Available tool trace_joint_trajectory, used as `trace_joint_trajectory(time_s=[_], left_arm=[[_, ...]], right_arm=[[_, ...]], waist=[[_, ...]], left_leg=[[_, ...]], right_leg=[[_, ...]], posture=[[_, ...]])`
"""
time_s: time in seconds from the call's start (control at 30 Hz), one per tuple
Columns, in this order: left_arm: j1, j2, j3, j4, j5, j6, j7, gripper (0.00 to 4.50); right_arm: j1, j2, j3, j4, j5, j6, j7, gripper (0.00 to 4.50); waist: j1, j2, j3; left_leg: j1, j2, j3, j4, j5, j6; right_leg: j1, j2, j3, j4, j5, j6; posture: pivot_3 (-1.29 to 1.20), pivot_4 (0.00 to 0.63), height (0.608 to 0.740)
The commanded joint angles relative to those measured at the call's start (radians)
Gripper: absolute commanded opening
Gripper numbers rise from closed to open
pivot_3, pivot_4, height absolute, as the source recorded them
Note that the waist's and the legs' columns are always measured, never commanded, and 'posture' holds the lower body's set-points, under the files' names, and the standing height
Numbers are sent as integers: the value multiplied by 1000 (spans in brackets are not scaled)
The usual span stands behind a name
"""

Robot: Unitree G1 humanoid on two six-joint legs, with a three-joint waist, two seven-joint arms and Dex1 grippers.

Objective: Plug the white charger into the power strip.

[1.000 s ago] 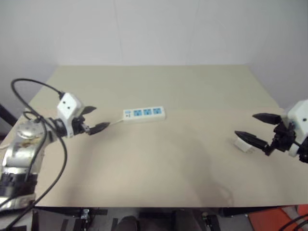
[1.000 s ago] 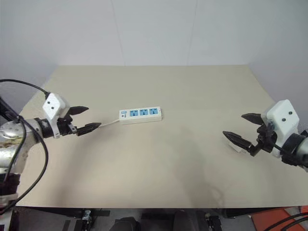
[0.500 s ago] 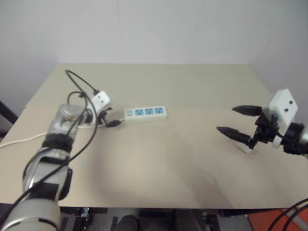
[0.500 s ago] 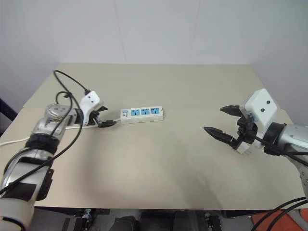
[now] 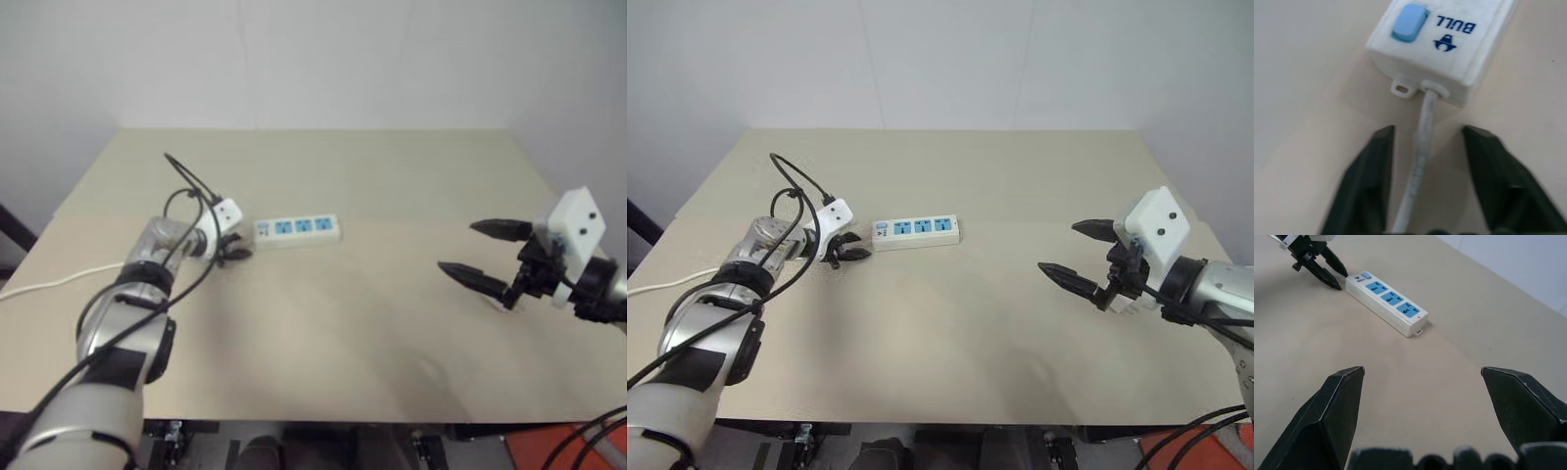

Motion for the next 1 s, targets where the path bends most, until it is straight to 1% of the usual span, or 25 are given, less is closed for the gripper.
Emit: trace_joint_trajectory(time_s=[0.03,0.1,0.13,0.3,0.4,0.53,0.7,0.8,0.9,1.0], left_arm=[[18,-2,9,21,13,3,-13,907],[22,1,16,17,10,2,-22,250],[25,3,20,14,8,2,-30,18],[46,26,42,-22,-5,-10,-90,18],[76,47,51,-98,-25,-27,-176,18],[174,78,66,-325,-90,12,-299,18],[380,121,69,-747,-187,154,-396,18],[489,147,58,-959,-231,222,-433,18],[551,158,51,-1074,-256,250,-446,18],[576,157,39,-1123,-276,271,-455,18]], right_arm=[[12,0,-60,-33,17,8,-15,4500],[22,-1,-67,-36,17,8,-16,4500],[25,0,-70,-36,19,9,-18,4500],[31,0,-69,-33,13,4,-19,4500],[29,-1,-64,-28,9,2,-18,4500],[22,-4,-49,-12,-1,-6,-15,4500],[-3,-9,-20,9,-7,-16,-7,4500],[-21,-11,-5,18,-5,-17,-2,4500],[-35,-12,6,24,-8,-17,1,4500],[-42,-14,9,28,-8,-16,4,4500]], waist=[[-1,0,0],[-1,0,0],[-1,0,0],[-2,1,-1],[-4,1,-1],[-4,1,-1],[0,1,-1],[6,1,0],[11,1,0],[15,1,-1]], left_leg=[[1,0,0,0,0,0],[2,0,0,0,0,0],[2,0,0,0,0,0],[3,0,-1,-1,0,0],[3,0,-1,-1,0,0],[3,0,-1,-1,0,0],[-1,0,-1,-1,0,0],[-4,0,0,0,0,-1],[-7,0,0,1,0,-1],[-7,0,0,1,0,-1]], right_leg=[[1,0,0,0,0,0],[3,0,0,0,0,0],[3,0,0,0,0,0],[3,0,0,0,0,0],[3,0,0,1,0,0],[2,0,0,0,0,0],[-4,0,0,1,0,0],[-8,-1,0,1,0,0],[-11,0,0,2,1,0],[-11,0,0,1,1,0]], posture=[[0,150,740],[0,150,740],[0,150,740],[0,150,740],[0,150,740],[0,150,740],[0,150,740],[0,150,740],[0,150,740],[0,150,740]])
